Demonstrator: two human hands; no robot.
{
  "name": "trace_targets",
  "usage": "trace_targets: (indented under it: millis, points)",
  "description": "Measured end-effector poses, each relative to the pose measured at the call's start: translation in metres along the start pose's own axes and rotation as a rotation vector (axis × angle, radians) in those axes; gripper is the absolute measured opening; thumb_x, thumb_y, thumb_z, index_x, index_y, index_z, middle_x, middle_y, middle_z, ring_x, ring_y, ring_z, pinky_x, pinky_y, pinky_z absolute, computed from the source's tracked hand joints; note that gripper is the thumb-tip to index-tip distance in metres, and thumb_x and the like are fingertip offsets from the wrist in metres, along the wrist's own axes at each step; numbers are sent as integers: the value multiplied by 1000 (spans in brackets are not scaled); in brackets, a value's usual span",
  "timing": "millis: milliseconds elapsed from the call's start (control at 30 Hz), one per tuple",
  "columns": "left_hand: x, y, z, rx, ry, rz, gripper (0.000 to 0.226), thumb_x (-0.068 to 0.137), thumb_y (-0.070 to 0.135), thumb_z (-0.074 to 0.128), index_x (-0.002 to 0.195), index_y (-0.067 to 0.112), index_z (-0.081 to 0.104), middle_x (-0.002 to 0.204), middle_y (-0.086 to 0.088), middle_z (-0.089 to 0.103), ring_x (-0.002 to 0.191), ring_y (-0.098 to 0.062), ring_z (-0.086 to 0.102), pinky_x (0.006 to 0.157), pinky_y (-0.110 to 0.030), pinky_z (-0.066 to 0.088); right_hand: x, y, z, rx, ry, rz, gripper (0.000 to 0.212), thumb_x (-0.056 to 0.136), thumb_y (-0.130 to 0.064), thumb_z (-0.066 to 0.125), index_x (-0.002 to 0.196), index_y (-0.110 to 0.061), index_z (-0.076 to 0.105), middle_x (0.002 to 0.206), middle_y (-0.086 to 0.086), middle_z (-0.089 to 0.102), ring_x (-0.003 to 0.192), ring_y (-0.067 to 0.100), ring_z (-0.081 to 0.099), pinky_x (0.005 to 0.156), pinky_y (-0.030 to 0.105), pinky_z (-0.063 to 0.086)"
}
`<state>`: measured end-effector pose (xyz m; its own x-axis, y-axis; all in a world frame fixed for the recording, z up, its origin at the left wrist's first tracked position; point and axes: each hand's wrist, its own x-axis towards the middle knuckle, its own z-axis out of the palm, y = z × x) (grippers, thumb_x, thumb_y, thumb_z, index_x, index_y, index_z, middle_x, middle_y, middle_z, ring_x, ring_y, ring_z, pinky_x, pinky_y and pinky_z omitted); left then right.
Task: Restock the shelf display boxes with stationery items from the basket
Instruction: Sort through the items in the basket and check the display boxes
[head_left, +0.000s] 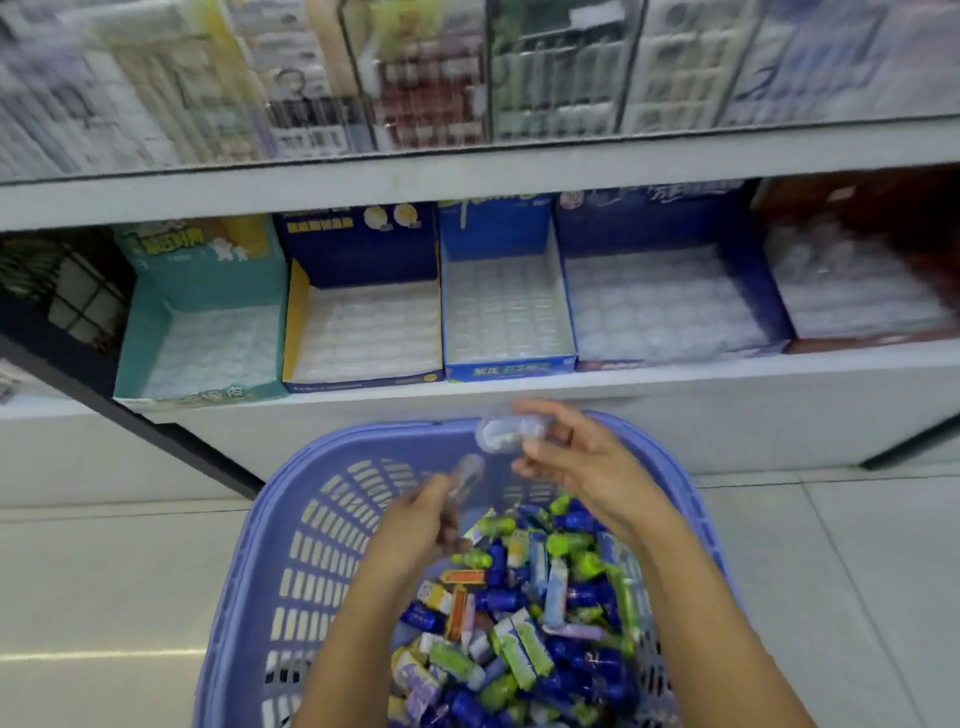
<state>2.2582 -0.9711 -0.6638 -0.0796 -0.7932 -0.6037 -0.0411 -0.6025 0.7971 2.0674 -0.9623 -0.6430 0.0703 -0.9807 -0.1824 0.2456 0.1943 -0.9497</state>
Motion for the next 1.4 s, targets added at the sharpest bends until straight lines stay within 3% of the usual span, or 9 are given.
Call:
trace_targets:
  millis: [267, 367, 467, 733, 867, 1000, 1167, 1300, 1400]
  points:
    - [-45, 106, 151, 85, -296, 489, 4, 87, 10, 64, 85, 13, 61, 72, -2, 60, 62, -8, 59, 68, -22, 55, -20, -112, -121, -269, 742, -490, 33, 84, -3, 66, 109, -20, 54, 93, -4, 61, 86, 9, 61, 85, 25, 51]
    - [-34, 125, 214, 211, -319, 627, 19, 84, 6, 67, 89, 23, 61, 84, -4, 62, 76, -14, 59, 79, -32, 52, -32, -130, -181, -401, 974, -552, 33, 85, -9, 65, 115, -23, 62, 98, -6, 66, 87, 2, 63, 84, 17, 50]
    - [-20, 130, 269, 424, -328, 758, 27, 84, 13, 69, 110, 18, 64, 97, 0, 66, 87, -16, 62, 77, -24, 48, -26, -135, -229, -595, 1083, -488, 35, 86, -11, 62, 120, -19, 60, 101, -1, 66, 90, 11, 63, 82, 21, 49]
    - [10, 123, 331, 966, -337, 820, 46, 92, 14, 57, 137, 15, 46, 127, -15, 57, 112, -31, 56, 96, -37, 47, 19, -162, -297, -1206, 896, -367, 34, 84, -1, 55, 115, -11, 66, 111, 14, 69, 100, 30, 65, 80, 20, 41]
    - [18, 121, 331, 960, -303, 838, 48, 90, 15, 61, 136, 17, 48, 127, -12, 58, 113, -28, 56, 99, -34, 46, 29, -174, -305, -1308, 707, -344, 36, 85, -1, 57, 119, -10, 65, 121, 15, 64, 111, 31, 59, 91, 25, 42]
    - [20, 116, 331, 929, -280, 862, 48, 88, 17, 64, 134, 19, 51, 126, -8, 60, 114, -24, 56, 97, -27, 44, 34, -189, -307, -1150, 496, -260, 34, 87, 6, 55, 117, -3, 64, 121, 17, 63, 116, 31, 56, 103, 39, 43]
    - [18, 113, 332, 909, -239, 880, 47, 87, 19, 65, 133, 21, 52, 126, -5, 61, 114, -23, 56, 97, -28, 44, 34, -188, -309, -1175, 437, -223, 40, 88, 10, 53, 123, -8, 62, 133, 8, 57, 128, 20, 47, 112, 34, 35]
    - [17, 114, 333, 904, -227, 870, 45, 87, 20, 65, 131, 22, 53, 121, -5, 63, 110, -23, 58, 94, -28, 46, 33, -193, -301, -1326, 453, -195, 45, 90, 6, 48, 131, -11, 56, 139, 10, 51, 131, 26, 44, 112, 35, 33]
    - [16, 115, 331, 904, -239, 862, 45, 88, 19, 64, 131, 20, 52, 121, -7, 63, 110, -25, 58, 94, -31, 48, 12, -197, -287, -1455, 535, -214, 41, 85, -3, 58, 124, -16, 60, 119, 10, 61, 105, 25, 56, 92, 28, 43]
